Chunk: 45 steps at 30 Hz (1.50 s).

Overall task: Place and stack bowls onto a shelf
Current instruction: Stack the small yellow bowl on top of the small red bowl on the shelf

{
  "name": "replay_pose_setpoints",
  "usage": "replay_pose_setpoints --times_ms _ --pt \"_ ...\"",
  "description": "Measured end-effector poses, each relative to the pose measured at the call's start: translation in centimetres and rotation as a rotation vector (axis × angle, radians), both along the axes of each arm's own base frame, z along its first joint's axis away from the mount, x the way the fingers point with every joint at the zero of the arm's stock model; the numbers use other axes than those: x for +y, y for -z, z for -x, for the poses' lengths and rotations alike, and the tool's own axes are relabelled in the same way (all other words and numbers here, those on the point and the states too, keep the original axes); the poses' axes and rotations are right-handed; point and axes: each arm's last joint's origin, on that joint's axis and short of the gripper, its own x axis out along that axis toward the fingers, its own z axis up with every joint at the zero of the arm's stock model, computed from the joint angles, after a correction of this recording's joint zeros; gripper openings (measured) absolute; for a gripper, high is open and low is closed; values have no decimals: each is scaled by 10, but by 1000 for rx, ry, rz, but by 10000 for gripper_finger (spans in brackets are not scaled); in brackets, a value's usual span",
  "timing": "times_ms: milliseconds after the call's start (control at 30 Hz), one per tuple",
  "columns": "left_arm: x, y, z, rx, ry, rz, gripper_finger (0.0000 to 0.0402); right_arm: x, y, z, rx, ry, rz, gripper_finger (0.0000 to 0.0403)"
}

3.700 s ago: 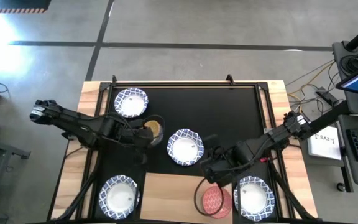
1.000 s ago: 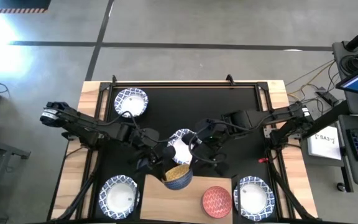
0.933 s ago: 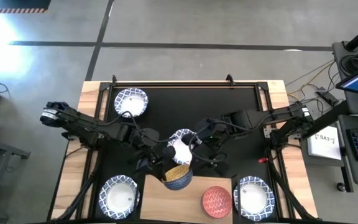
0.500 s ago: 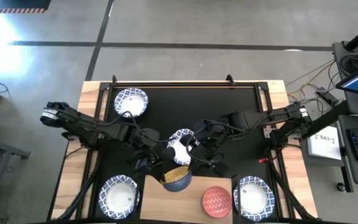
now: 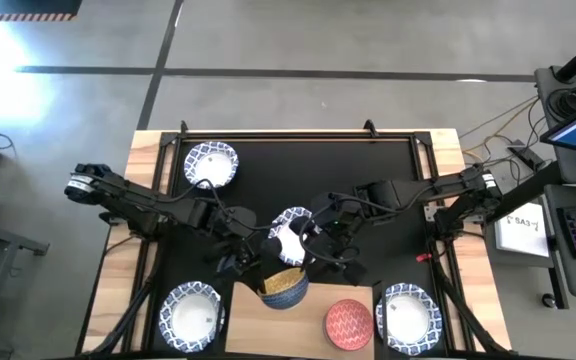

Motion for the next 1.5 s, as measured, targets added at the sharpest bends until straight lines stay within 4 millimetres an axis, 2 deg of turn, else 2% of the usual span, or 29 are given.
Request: replay_pose_setpoints --times_ms 267,500,867,1133,1500 --pt "0 0 0 -60 28 -39 3 3 9 -7 -16 -77 8 165" --pt "2 2 -2 -92 34 -59 3 4 11 -13 -73 -105 29 167" --pt "23 11 -17 -117 -34 -90 3 5 10 -13 -98 -159 9 149" --pt "25 9 -18 -134 -33 -82 3 5 13 -13 -81 -165 3 124" --pt "24 5 -20 -186 -27 -70 14 7 16 -11 -30 -176 -37 68"
